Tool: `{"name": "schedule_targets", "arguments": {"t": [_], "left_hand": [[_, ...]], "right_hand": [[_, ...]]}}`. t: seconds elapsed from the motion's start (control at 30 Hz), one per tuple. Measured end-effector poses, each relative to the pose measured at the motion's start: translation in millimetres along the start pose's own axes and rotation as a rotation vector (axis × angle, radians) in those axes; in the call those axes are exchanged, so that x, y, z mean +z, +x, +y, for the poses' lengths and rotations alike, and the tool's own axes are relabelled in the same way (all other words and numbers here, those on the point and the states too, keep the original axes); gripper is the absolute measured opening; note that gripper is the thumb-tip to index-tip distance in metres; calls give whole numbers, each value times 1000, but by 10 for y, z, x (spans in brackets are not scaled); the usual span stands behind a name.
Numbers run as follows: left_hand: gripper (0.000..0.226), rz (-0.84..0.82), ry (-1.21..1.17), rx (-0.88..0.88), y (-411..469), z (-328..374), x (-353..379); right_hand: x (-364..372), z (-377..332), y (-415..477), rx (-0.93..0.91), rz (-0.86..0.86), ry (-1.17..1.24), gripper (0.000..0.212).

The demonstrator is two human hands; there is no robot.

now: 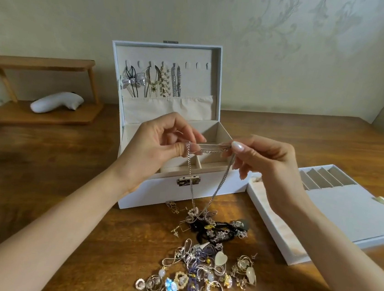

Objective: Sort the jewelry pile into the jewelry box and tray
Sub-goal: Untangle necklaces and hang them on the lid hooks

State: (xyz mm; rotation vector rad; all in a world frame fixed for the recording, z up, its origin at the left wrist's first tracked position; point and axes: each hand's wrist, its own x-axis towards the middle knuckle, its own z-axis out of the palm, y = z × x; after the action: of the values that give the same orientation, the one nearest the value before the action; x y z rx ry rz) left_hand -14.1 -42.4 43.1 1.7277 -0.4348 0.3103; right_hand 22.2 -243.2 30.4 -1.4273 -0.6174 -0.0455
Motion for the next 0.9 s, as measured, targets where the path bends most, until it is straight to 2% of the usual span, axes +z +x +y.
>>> {"name": "schedule_targets", "arguments": {"t": [0.23, 0.37, 0.7, 0.8, 0.87, 0.9], "left_hand": [[9, -23, -73, -38, -4, 48, 56], [10, -27, -104, -64, -13, 47, 82], [12, -68, -144, -51, -12, 22, 87], [14, -72, -180, -21, -14, 42, 90], [14, -88, -179, -16, -17, 60, 91], [13, -95, -171, -15, -20, 71, 94]], "right_hand": [[6, 4, 12, -24, 10, -31, 16], [1, -17, 11, -5, 12, 49, 13], [-24, -21, 7, 46, -120, 188, 8], [-8, -29, -7, 83, -199, 119, 15], [33, -7, -20, 106, -168, 53, 11], [47, 14, -21, 104, -136, 31, 15]]}}
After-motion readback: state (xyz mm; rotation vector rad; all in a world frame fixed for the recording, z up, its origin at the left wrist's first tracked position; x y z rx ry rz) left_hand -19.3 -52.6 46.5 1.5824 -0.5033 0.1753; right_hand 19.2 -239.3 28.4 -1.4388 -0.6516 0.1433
